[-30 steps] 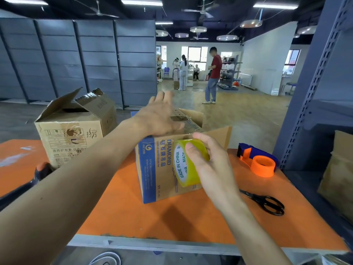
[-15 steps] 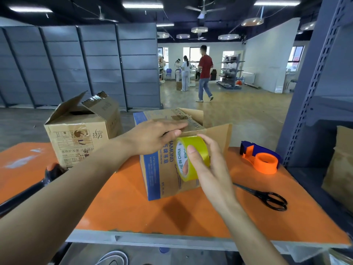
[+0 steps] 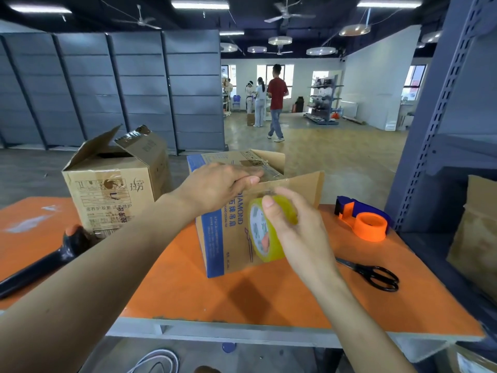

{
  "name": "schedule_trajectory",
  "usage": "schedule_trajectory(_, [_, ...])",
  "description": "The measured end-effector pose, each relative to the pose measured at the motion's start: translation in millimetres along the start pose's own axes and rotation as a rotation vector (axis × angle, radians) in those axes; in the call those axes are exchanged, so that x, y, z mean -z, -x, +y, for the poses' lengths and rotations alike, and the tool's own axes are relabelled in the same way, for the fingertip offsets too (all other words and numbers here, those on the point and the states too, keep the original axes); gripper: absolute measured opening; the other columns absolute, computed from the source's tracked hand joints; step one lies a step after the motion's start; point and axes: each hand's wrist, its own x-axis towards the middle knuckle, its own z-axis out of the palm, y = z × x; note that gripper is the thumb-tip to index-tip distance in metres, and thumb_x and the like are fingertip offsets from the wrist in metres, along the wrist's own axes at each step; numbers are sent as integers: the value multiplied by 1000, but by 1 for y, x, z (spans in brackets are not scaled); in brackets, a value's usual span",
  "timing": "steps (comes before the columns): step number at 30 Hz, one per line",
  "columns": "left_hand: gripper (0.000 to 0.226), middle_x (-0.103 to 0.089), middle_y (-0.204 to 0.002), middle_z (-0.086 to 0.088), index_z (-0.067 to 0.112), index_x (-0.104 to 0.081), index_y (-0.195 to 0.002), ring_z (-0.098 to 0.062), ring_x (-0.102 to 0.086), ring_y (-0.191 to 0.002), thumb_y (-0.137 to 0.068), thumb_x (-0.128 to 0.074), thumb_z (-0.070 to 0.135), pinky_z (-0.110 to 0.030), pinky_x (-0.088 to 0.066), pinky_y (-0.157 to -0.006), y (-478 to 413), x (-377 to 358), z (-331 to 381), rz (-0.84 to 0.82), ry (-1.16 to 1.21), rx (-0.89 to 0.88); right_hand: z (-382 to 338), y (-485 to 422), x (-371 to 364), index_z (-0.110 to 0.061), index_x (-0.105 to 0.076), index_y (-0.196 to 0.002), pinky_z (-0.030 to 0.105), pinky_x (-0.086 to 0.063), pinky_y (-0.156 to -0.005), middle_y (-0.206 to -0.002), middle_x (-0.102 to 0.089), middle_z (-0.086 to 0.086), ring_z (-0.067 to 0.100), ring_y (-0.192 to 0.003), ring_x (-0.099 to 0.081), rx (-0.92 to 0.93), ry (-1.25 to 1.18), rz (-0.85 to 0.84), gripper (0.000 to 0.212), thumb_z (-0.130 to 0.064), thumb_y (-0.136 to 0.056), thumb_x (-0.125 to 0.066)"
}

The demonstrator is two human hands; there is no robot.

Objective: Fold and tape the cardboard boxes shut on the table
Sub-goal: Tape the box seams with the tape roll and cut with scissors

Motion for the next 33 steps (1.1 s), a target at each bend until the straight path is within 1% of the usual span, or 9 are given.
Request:
schedule_trajectory(3, [48, -48, -150, 26, 43, -52, -145, -10, -48, -139, -103, -31, 56, -42, -42, -111, 0, 1, 0, -31, -12, 0, 2, 1, 3, -31, -64, -120, 25, -54, -68, -81, -74, -16, 8, -56, -71, -58, -22, -11, 32, -51, -96, -62])
schedule_trajectory(6, [61, -47, -151, 26, 44, -50, -146, -10, -47, -140, -96, -23, 64, -43, -42, -111, 2, 2, 2, -42, -6, 0, 0, -8, 7, -33, -63, -112, 15, -50, -70, -70, -71, -22, -3, -64, -68, -62, 88, -48, 30, -58, -95, -58])
schedule_trajectory(9, [64, -41, -156, 23, 40, -45, -151, -6, -39, -145, -95, -23, 63, -38, -35, -118, 4, 4, 1, -59, 3, -37, -1, -15, 9, -37, -60, -116, 31, -52, -88, -79, -71, -26, -4, -86, -67, -92, 145, -78, 38, -65, -92, -55])
schedule_trajectory(13, [57, -33, -162, 16, 32, -35, -157, -6, -29, -150, -103, -37, 49, -35, -27, -122, 6, 6, -5, -101, -25, -110, 7, -3, 10, -42, -52, -129, 3, -40, -80, -95, -61, -46, -27, -93, -54, -58, 79, -116, 41, -56, -92, -63])
schedule_trajectory(15, [55, -31, -162, 16, 32, -34, -158, -7, -26, -151, -105, -39, 45, -35, -26, -123, 4, 5, -6, -105, -36, -112, 14, 6, 8, -42, -46, -136, 5, -43, -83, -106, -62, -41, -23, -98, -56, -87, 14, -174, 48, -47, -93, -67])
schedule_trajectory(20, [52, -33, -162, 16, 33, -34, -158, -7, -29, -150, -107, -41, 41, -35, -27, -122, 2, 2, -8, -82, -51, -108, 22, 17, 6, -36, -47, -134, 12, -51, -71, -96, -75, -13, 4, -81, -73, -63, -124, -202, 44, -27, -96, -69])
schedule_trajectory(24, [54, -33, -161, 15, 36, -28, -159, -12, -31, -148, -107, -30, 50, -40, -28, -119, -8, -1, 0, -125, -142, -51, 20, 17, 10, -30, -50, -136, 8, -50, -66, -98, -75, 5, 8, -78, -73, -75, -160, -172, 42, -24, -98, -66])
schedule_trajectory(29, [58, -38, -156, 12, 36, -30, -158, -17, -36, -144, -105, -21, 57, -44, -32, -115, -13, -8, 5, -59, -253, -11, 13, 16, 12, -36, -50, -138, -5, -38, -75, -111, -58, -44, -26, -90, -57, -20, -46, -85, 40, -36, -99, -61])
schedule_trajectory(33, [55, -36, -161, 15, 38, -32, -157, -17, -34, -148, -106, -22, 56, -45, -30, -117, -14, -7, 4, -71, -237, -6, 12, 10, 14, -40, -60, -129, -3, -33, -84, -119, -60, -32, -19, -112, -49, 9, 130, -13, 33, -46, -97, -62])
